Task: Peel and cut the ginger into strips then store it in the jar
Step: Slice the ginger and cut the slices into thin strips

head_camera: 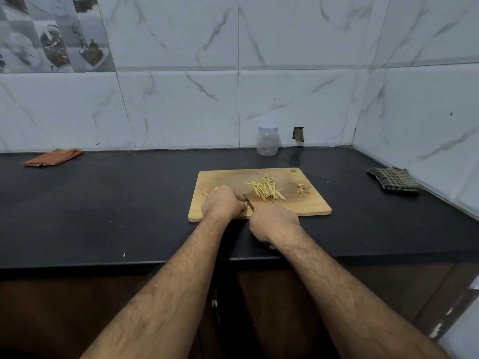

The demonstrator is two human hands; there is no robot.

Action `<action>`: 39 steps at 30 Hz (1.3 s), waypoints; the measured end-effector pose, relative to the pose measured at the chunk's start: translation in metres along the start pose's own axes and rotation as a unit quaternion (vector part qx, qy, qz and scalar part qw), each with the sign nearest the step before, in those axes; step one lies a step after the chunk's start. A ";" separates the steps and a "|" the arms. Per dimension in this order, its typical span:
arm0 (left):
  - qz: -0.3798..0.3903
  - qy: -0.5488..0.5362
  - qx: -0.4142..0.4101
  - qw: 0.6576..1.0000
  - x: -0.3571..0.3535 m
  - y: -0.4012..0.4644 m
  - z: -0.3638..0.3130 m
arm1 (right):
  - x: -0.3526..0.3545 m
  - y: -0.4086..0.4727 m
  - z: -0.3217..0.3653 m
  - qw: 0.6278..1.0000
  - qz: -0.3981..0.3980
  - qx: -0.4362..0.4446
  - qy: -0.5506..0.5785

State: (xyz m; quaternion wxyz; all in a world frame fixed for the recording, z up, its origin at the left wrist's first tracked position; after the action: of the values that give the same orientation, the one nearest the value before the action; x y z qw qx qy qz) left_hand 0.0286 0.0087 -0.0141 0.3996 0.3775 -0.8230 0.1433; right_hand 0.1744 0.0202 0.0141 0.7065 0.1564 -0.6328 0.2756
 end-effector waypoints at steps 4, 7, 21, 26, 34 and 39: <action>-0.006 0.006 -0.005 1.000 0.001 -0.003 -0.002 | -0.008 -0.010 -0.007 1.000 0.002 -0.004 -0.018; -0.008 0.009 -0.009 1.000 0.002 -0.005 -0.004 | -0.011 -0.020 -0.015 0.999 0.004 -0.010 -0.030; -0.031 -0.003 -0.004 0.999 0.002 -0.012 -0.003 | -0.006 -0.011 -0.007 0.999 -0.031 -0.007 0.004; -0.026 0.005 0.003 1.000 0.001 -0.010 -0.002 | -0.006 -0.007 -0.005 1.000 -0.027 -0.005 0.003; -0.022 0.000 0.004 1.000 0.001 -0.010 -0.002 | -0.003 -0.002 0.003 1.000 -0.016 0.002 -0.022; -0.026 -0.003 0.004 1.000 0.002 -0.012 -0.003 | -0.006 -0.006 -0.001 0.999 -0.005 0.002 -0.034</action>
State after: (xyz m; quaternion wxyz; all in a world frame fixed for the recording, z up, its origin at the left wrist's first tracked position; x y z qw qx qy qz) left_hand 0.0381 0.0017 -0.0115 0.3991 0.4007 -0.8136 0.1351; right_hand 0.1779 0.0150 0.0091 0.6856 0.1701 -0.6552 0.2678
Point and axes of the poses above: each hand's wrist, its own y-axis towards the middle knuckle, its own x-axis out of the back of the hand, z = x × y, the point moved 5 cm from there along y, towards the middle knuckle, and after that the axes turned 4 degrees about -y, right-handed, at the moved point
